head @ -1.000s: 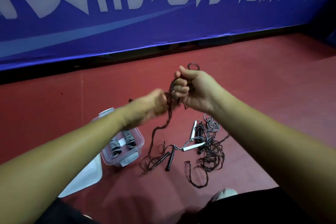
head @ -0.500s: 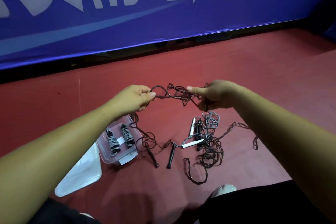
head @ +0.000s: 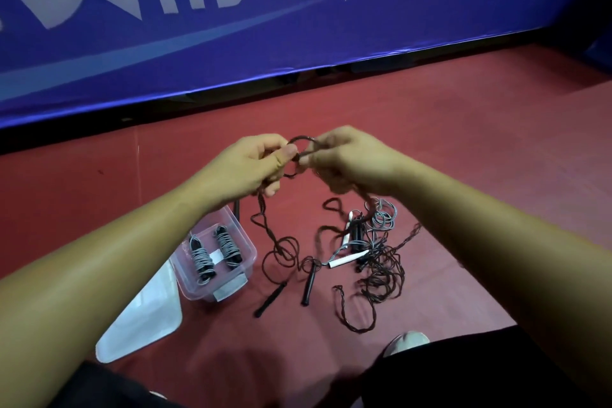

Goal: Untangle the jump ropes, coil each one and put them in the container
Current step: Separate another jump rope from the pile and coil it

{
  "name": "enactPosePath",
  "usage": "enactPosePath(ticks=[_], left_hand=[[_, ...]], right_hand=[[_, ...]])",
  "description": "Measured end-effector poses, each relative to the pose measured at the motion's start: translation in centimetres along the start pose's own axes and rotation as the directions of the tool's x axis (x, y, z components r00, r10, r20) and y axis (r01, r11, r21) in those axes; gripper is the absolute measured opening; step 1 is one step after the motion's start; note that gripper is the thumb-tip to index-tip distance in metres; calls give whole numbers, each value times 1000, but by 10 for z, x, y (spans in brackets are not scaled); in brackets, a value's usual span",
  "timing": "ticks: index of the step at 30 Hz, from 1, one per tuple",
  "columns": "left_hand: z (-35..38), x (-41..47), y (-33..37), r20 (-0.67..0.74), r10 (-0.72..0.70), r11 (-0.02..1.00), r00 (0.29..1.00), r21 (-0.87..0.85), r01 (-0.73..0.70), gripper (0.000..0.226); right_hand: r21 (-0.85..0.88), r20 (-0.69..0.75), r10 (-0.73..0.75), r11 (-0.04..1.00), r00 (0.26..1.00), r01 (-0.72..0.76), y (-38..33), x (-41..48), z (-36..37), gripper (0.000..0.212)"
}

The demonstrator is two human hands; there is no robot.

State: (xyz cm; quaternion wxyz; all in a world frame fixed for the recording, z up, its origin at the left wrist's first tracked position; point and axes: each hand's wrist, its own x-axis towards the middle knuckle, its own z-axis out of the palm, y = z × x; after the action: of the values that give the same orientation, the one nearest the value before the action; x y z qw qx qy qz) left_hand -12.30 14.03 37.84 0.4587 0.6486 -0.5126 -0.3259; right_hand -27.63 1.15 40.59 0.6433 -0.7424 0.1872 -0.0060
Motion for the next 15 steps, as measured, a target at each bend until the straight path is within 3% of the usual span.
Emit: enactPosePath(ticks=[2, 3, 5, 7, 8, 10, 11, 13, 14, 15], left_hand=[[-7, -3, -9, 46, -64, 996, 997, 58, 61, 25], [-12, -5, -20, 94, -109, 981, 990, 170, 92, 31], [-26, -14, -44, 164, -249, 896, 955, 413, 163, 33], [-35, -22, -62, 159, -329, 886, 931, 392, 247, 31], [-36, -23, -65, 137, -323, 919, 937, 284, 275, 30], [-32, -21, -58, 93, -268, 963, 959, 12, 268, 28], [-27, -18, -52, 78, -233, 969, 969, -69, 239, 27], [-17, -11, -36, 58, -171, 985, 984, -24, 173, 21], [-12, -9, -27, 61, -144, 989, 988, 48, 141, 21], [-9, -8, -20, 64, -117, 988, 991, 109, 109, 21]], right_hand=[[133, -87, -38, 990, 995, 50, -12, -2, -16, 6], [213, -175, -54, 973, 983, 92, -19, -4, -27, 5], [403, -397, -23, 894, 918, 197, -26, -6, -54, 16], [456, -564, 51, 851, 824, 260, -18, -9, -75, 23], [374, -627, 64, 899, 777, 227, -9, -11, -82, 23], [-28, -651, 45, 996, 757, -83, 11, -16, -90, 15], [-275, -575, 76, 920, 815, -280, 18, -20, -91, 3], [-676, -385, 303, 549, 871, -490, 23, -26, -87, 49], [-769, -341, 369, 420, 865, -482, 20, -25, -82, 77], [-808, -297, 367, 396, 882, -437, 15, -26, -73, 99]])
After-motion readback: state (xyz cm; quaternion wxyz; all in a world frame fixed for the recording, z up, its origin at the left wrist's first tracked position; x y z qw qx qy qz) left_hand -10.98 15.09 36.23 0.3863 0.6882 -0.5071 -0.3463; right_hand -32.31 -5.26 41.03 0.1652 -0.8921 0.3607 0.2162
